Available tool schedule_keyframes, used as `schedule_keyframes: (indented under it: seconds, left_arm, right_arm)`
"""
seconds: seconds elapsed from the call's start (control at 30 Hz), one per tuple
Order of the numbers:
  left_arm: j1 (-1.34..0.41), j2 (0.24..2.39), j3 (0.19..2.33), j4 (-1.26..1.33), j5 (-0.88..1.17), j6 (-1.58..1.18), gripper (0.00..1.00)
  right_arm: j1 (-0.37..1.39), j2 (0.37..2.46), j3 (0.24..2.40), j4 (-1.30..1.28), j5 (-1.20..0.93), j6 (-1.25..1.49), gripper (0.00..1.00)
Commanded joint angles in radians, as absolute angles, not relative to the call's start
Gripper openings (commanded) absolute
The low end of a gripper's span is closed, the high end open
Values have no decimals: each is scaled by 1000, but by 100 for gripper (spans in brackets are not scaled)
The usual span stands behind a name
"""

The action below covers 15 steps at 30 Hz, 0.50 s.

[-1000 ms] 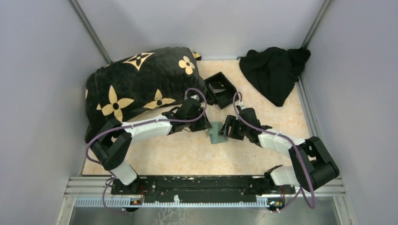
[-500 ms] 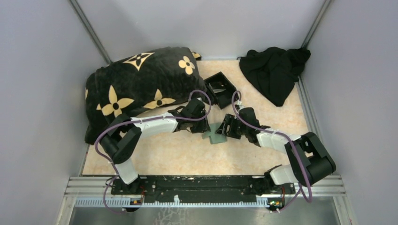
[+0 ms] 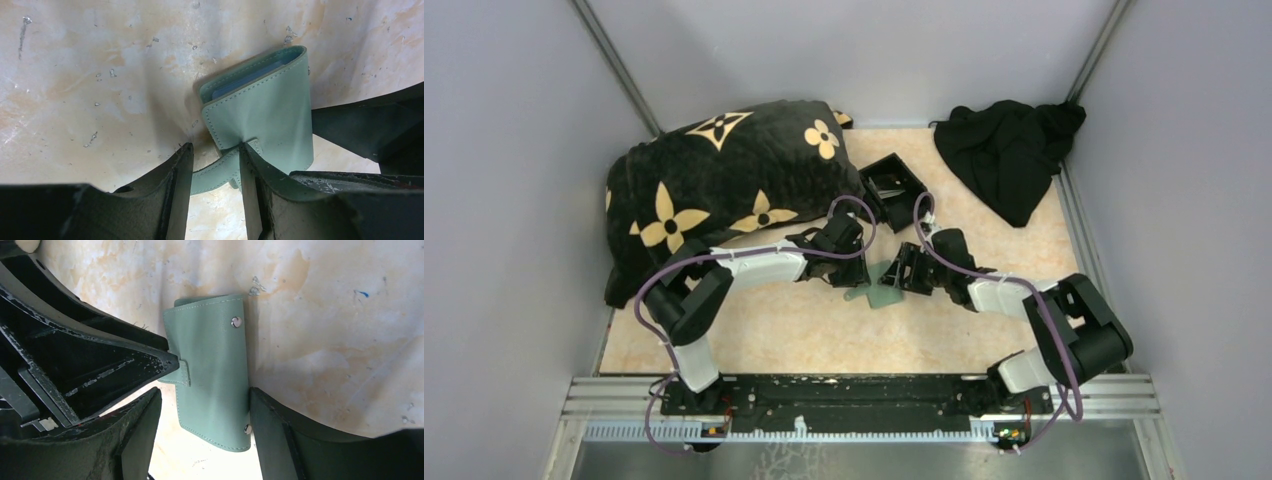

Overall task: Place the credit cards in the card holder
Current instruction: Turn over the card holder at the center of the board.

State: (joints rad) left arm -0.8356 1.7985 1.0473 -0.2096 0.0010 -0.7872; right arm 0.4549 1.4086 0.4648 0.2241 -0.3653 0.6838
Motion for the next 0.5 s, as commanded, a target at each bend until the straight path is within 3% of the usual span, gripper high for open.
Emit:
schedule_keyframes:
  seconds: [0.0,0.37,0.47]
  left_arm:
    - [-840,1854,1043,-265,-11,-759,46]
    - [-840,1914,1016,-278,3,-741,39]
    - [-840,1923,1007,-275,8,-741,38]
  right_arm:
    - [449,1488,427,184,-378,663,65]
    - [481,1569,407,303,-432,682,65]
    - [500,1600,405,344,-444,698,61]
